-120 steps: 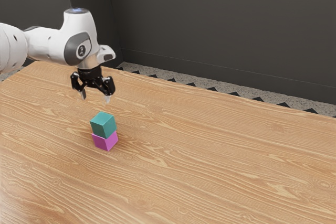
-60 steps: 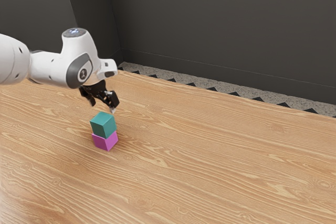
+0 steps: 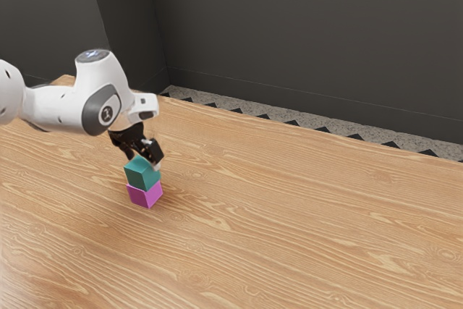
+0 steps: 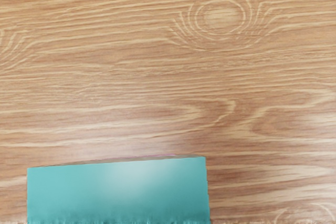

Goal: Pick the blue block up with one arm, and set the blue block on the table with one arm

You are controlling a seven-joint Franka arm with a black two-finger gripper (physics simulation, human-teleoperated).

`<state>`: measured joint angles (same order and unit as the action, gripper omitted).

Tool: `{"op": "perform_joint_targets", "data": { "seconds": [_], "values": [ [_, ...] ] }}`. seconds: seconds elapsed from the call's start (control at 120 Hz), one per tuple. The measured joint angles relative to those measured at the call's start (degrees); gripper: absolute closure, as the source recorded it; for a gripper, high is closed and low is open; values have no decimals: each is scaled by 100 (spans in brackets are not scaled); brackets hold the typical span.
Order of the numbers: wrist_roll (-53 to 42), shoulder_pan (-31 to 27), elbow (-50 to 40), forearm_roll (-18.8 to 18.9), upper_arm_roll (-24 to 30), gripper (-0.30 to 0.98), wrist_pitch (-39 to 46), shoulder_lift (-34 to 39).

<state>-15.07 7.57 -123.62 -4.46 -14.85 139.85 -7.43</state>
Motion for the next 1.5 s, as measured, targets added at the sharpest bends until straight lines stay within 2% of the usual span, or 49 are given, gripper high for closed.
{"op": "perform_joint_targets", "data": {
  "seconds": [0.283,0.508,0.7,1.075,1.5],
  "values": [
    [-56,-30,176,6,-68,0,-107,-110],
    [19,-25,384,307,-71,0,-691,-176],
    [34,-26,378,411,-43,0,-799,-247],
    [79,-42,591,300,-27,0,-732,-558],
    [106,-58,565,216,-50,0,-693,-579]
  ]
}}
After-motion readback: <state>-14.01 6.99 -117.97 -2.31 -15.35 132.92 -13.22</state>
